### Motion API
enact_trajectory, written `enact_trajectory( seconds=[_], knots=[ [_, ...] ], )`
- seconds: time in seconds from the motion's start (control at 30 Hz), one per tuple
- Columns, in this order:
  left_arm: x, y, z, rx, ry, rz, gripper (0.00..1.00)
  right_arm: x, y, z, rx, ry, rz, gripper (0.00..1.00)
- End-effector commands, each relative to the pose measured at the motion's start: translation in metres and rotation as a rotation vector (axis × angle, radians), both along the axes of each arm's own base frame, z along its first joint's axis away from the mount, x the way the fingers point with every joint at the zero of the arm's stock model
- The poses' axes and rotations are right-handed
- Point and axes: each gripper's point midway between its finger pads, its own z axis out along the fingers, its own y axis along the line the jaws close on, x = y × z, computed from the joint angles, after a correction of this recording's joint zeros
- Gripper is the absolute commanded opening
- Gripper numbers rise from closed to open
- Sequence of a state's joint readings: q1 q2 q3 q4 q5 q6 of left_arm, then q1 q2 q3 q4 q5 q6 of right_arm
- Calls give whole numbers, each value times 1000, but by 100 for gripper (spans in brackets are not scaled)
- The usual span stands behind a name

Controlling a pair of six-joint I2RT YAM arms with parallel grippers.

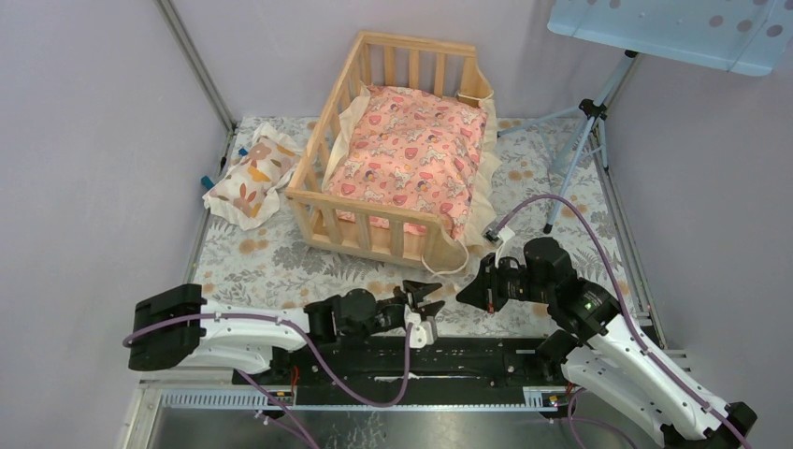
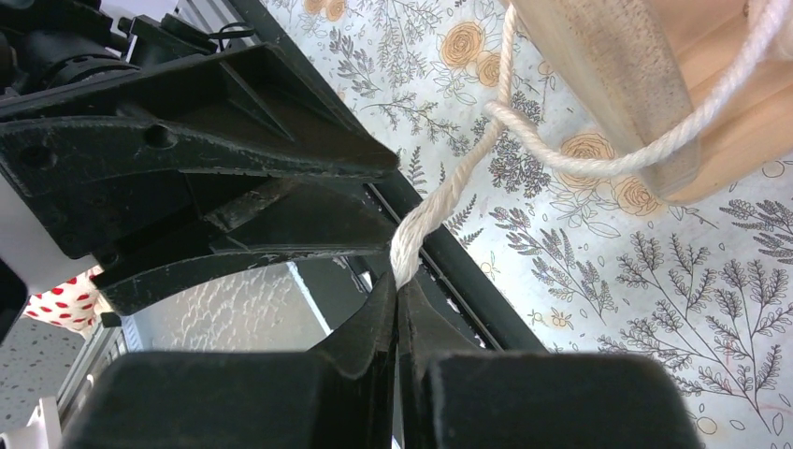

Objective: Set up the pet bed
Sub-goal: Tie the ropes to the bed frame.

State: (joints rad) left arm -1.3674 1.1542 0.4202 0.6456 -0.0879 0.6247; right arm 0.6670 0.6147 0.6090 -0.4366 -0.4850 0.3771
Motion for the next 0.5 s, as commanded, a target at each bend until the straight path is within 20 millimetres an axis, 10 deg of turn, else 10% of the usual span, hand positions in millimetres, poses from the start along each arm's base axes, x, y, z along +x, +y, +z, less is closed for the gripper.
enact_trajectory(
  seconds=[0.0, 0.47],
  knots=[
    [4, -17, 36, -68, -86, -62, 45, -4, 2, 11, 18, -24, 36, 0],
    [20, -29, 30, 2, -106, -116, 43, -5, 1, 13, 19, -24, 38, 0]
  ],
)
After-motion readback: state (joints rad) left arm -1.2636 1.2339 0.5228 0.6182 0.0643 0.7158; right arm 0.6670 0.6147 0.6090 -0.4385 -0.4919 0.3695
